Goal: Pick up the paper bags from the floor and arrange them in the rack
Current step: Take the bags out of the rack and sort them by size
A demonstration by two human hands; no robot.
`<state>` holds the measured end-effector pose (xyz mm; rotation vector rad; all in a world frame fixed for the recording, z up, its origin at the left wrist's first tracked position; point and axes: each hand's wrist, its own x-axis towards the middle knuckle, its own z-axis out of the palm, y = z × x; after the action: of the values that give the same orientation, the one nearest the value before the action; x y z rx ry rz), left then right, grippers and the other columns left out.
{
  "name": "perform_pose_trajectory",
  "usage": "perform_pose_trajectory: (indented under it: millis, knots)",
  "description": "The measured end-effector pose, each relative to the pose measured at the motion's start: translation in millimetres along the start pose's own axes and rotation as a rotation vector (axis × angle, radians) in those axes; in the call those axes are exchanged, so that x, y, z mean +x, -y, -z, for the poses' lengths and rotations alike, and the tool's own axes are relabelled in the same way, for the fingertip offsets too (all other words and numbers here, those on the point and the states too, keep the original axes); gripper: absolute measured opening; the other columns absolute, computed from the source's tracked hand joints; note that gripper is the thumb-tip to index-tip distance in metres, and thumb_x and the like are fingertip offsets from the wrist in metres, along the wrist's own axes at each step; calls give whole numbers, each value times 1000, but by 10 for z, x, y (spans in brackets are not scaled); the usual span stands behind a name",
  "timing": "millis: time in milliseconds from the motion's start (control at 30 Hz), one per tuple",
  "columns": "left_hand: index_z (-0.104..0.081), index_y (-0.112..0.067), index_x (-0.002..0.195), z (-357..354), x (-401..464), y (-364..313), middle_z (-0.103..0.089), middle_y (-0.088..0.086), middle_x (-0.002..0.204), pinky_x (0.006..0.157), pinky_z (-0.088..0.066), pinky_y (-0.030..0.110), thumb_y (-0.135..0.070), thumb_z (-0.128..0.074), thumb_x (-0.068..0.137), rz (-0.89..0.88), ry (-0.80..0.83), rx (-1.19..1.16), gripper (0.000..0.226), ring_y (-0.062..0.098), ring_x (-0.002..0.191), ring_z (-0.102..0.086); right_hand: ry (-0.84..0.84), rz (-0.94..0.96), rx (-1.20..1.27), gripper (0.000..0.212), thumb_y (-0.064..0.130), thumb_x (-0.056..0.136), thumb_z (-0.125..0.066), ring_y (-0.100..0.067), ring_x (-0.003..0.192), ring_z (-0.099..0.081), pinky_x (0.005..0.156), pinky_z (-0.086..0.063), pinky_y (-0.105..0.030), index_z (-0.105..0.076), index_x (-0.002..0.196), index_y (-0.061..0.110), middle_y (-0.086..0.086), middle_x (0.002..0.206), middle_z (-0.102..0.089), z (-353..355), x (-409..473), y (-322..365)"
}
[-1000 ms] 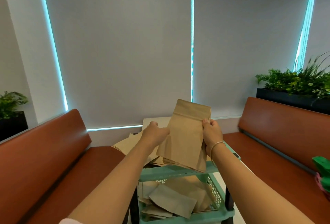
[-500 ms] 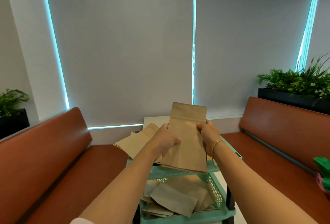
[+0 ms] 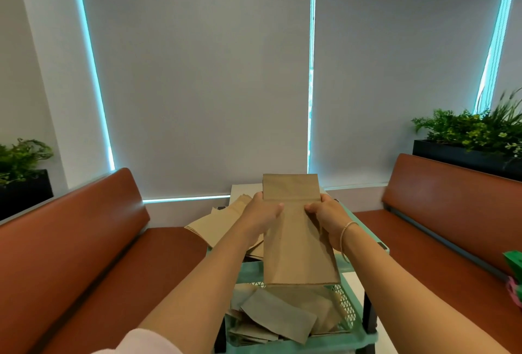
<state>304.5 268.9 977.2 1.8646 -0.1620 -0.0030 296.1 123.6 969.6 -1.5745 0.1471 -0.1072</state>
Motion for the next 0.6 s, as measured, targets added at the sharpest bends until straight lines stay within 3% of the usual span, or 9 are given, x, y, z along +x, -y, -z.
perform_pose_trajectory:
  millis: [67, 133, 200, 267, 333, 467, 600]
  knots:
    - [-47, -15, 131, 86, 44, 51, -55, -1, 124, 97, -43, 31, -31, -50, 95, -24, -13, 184, 40, 19, 114, -53, -40, -10, 18, 30, 0, 90, -43, -23, 79, -60, 63, -50, -30, -49, 117, 10, -14, 101, -63, 22, 23, -35]
    - [-46, -15, 134, 243, 100, 115, -51, 2, 133, 100, -38, 30, -33, -46, 95, -26, -113, 564, 43, 24, 121, -48, -91, -13, 4, 34, -2, 87, -41, -25, 82, -59, 66, -50, -33, -51, 118, 9, -16, 106, -63, 49, 76, -59]
    - [-44, -18, 134, 433, 145, 207, -48, 8, 136, 101, -39, 39, -37, -47, 92, 47, -175, 953, 47, 29, 122, -44, -126, -17, -19, 32, -2, 87, -41, -26, 82, -57, 65, -49, -31, -51, 116, 9, -15, 104, -62, 75, 112, -56]
    - [-41, -17, 136, 584, 150, 275, -46, 9, 136, 101, -37, 42, -48, -52, 88, 166, -143, 1169, 58, 30, 124, -41, -134, -19, -38, 29, -1, 88, -42, -27, 83, -57, 67, -49, -31, -50, 114, 11, -14, 101, -61, 98, 134, -43]
    - [-39, -16, 137, 667, 137, 314, -44, 9, 135, 101, -35, 41, -56, -57, 83, 231, -98, 1234, 70, 28, 124, -39, -145, -26, -66, 28, 0, 88, -42, -30, 89, -57, 76, -49, -35, -51, 112, 11, -15, 102, -61, 98, 160, -37]
    - [-39, -14, 136, 679, 125, 342, -43, 9, 134, 102, -34, 40, -59, -62, 78, 172, -157, 1324, 77, 27, 125, -37, -159, -46, -110, 32, 2, 87, -41, -34, 101, -59, 90, -50, -42, -53, 115, 10, -18, 108, -62, 43, 193, -56]
    - [-44, -12, 133, 613, 94, 355, -44, 9, 133, 101, -34, 36, -55, -63, 80, 110, -214, 1407, 71, 25, 124, -38, -141, -29, -85, 27, 0, 88, -40, -28, 85, -58, 76, -50, -37, -55, 109, 9, -16, 101, -62, 31, 193, -96]
